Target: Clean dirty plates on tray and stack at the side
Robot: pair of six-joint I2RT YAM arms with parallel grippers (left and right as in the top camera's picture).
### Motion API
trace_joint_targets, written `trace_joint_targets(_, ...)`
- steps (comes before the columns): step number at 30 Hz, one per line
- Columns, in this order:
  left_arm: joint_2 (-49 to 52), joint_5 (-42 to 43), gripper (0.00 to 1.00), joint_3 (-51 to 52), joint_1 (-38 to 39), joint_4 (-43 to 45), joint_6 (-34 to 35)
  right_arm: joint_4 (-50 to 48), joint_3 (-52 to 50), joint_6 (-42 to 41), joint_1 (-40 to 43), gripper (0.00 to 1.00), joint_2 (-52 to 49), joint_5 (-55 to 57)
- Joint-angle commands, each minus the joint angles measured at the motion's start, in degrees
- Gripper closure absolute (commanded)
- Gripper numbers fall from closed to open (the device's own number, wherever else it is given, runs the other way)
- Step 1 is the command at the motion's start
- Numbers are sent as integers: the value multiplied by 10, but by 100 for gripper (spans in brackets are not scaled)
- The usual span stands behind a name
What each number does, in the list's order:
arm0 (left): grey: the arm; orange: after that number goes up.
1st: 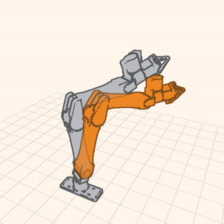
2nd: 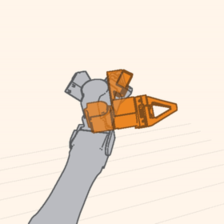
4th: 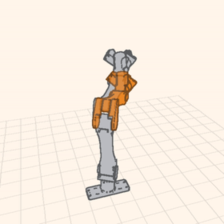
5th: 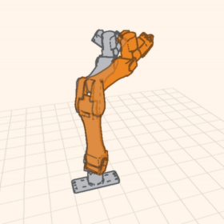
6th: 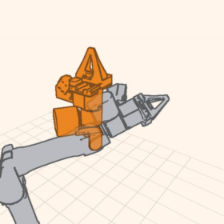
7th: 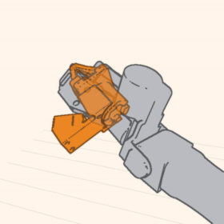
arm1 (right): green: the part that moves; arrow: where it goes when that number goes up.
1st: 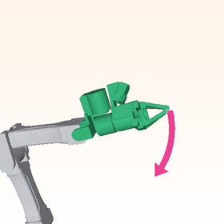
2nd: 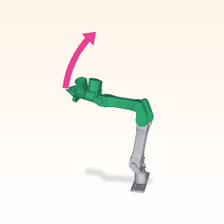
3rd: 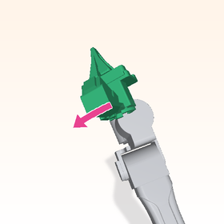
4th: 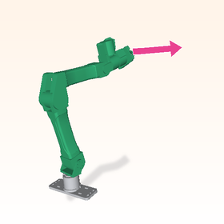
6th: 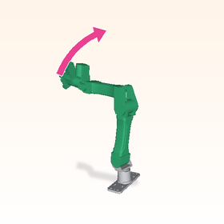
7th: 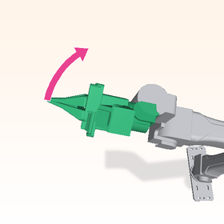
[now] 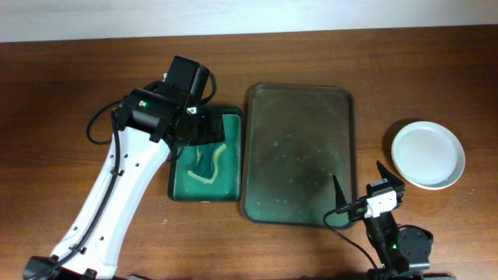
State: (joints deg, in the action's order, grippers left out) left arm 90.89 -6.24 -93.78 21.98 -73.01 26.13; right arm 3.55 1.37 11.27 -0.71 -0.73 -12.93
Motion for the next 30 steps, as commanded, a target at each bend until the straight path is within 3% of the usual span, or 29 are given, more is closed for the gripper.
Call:
trace_joint_targets(1, -5, -6, 0, 0, -4, 1, -1, -4, -10, 3, -5, 2, 4, -1)
trace_joint_targets(12, -24, -6, 1, 0, 1, -5, -1, -4, -10, 3, -5, 2, 4, -1)
trace_joint_targets(13, -52, -47, 1, 0, 7, -7, -3, -4, -10, 3, -5, 2, 4, -1)
trace_joint_targets(17, -164, -107, 1, 36, 5, 133, -32, -4, -10, 3, -5, 2, 4, -1)
trace_joint_targets(20, -261, -80, 1, 141, -32, 290, -111, -4, -10, 3, -5, 2, 4, -1)
trace_joint_targets(22, -358, -2, 1, 266, -92, 395, -119, -4, -10, 3, -5, 2, 4, -1)
trace_joint_targets(25, -464, 55, 1, 401, -148, 478, -119, -4, -10, 3, -5, 2, 4, -1)
trace_joint_targets(30, -666, 54, 1, 645, -181, 598, -119, -4, -10, 3, -5, 2, 4, -1)
